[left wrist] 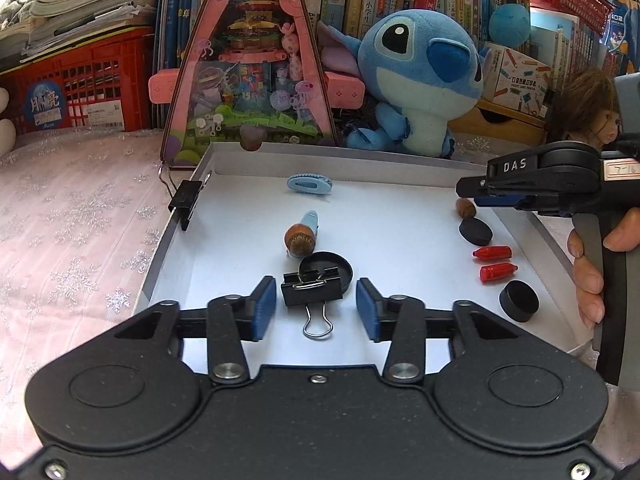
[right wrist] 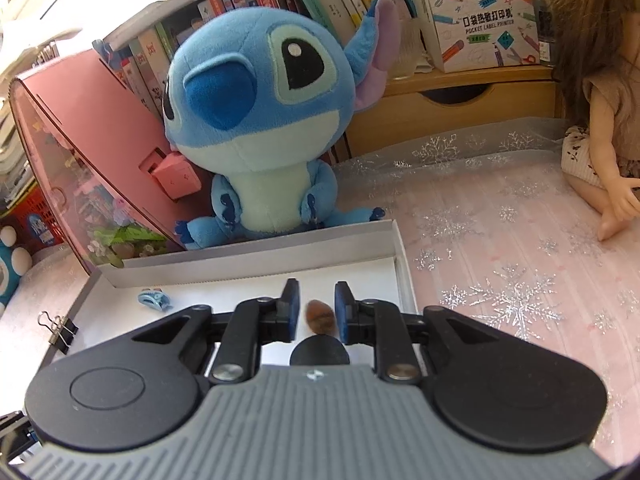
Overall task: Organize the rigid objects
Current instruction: 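Open both tools to drop the binder clip and acorn into the box, then move both tools back toward the black disc and clear lid on the cloth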
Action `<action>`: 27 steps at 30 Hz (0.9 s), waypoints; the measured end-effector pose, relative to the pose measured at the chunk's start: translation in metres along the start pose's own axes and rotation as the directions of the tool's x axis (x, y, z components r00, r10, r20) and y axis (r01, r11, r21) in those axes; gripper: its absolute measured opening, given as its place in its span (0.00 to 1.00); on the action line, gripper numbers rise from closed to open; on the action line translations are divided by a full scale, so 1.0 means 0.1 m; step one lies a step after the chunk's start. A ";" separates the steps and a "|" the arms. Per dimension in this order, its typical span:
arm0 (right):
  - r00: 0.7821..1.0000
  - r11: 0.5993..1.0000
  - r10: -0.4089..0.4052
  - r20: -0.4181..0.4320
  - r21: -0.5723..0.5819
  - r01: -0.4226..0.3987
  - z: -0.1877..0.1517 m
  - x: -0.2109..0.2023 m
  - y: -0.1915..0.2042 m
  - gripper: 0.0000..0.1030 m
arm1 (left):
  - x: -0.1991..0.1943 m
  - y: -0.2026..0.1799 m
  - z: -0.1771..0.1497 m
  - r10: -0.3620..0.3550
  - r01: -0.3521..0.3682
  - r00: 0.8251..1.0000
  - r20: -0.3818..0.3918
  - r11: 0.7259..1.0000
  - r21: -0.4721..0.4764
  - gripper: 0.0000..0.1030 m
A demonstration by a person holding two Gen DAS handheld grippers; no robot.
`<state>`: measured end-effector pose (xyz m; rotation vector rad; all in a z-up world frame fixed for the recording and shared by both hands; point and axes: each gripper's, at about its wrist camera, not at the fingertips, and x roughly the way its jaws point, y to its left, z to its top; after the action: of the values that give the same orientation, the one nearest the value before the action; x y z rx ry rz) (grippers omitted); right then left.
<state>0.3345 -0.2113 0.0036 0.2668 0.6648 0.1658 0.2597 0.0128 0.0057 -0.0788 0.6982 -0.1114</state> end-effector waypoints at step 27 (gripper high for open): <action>0.989 0.983 0.030 0.145 -0.183 -0.003 -0.61 -1.47 0.17 0.63 | -1.13 -0.17 -0.44 -0.036 0.032 0.996 0.078 0.998 0.058 0.73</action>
<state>0.1808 -0.2178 0.0491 0.1067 0.4966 0.2191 0.1445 0.0091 0.0460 -0.0408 0.6144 -0.1595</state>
